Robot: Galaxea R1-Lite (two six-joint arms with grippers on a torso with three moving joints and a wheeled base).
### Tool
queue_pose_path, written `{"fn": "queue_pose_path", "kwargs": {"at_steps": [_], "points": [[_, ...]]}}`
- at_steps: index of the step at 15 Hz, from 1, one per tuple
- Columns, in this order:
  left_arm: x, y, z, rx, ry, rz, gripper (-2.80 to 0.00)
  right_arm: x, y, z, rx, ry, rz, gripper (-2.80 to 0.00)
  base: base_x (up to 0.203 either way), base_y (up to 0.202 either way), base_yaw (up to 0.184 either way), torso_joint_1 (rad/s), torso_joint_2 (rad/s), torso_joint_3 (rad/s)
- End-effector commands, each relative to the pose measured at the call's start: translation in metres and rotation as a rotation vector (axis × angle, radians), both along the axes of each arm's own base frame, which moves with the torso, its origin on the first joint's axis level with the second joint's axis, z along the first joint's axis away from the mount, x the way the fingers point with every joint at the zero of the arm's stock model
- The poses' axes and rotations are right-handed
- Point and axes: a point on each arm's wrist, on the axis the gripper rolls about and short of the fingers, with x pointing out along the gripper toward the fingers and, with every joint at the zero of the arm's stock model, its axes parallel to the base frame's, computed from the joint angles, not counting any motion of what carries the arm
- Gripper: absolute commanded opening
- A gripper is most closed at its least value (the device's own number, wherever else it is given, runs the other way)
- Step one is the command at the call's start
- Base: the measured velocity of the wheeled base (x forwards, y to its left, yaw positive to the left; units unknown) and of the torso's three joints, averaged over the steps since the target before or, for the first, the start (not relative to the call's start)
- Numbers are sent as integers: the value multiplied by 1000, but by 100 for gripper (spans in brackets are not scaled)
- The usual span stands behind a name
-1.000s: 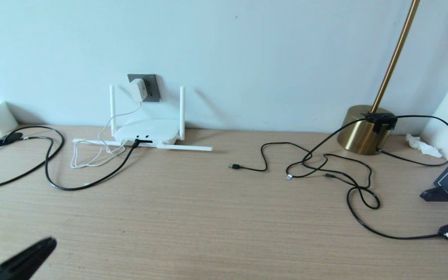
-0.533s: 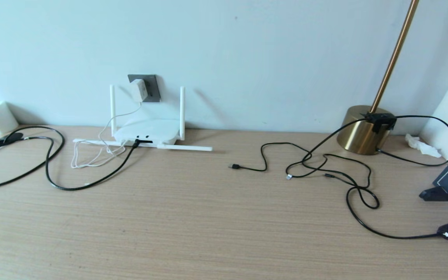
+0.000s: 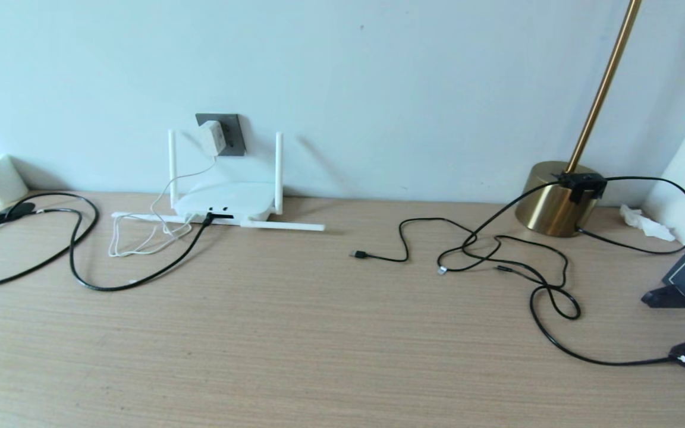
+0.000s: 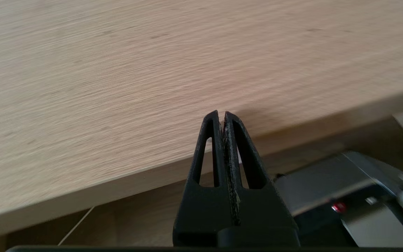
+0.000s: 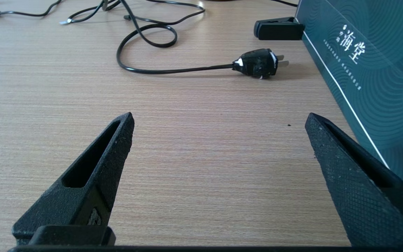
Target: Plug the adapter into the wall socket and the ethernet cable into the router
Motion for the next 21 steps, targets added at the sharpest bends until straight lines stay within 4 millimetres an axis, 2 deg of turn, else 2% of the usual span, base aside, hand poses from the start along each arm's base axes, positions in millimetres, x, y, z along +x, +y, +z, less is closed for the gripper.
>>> {"fn": "queue_pose_path", "kwargs": {"at_steps": [1,2,4,6,8,21], "points": [[-1,0,-1,5,-6,173,-280,1,0,-3,3,10,1,0,0,0,0,0,0,0],[-3,0,-1,2,-39,218,-280,1,0,-3,-1,10,1,0,0,0,0,0,0,0],[-15,-1,-3,-12,-190,193,-280,1,0,-3,3,10,1,0,0,0,0,0,0,0],[-21,0,-5,-91,-259,198,-280,1,0,-3,2,10,1,0,0,0,0,0,0,0],[-21,1,-4,-165,-258,221,-280,1,0,-3,-22,11,6,0,0,0,0,0,0,0],[-21,1,-4,-169,-259,224,-280,1,0,-3,-3,10,1,0,0,0,0,0,0,0]]}}
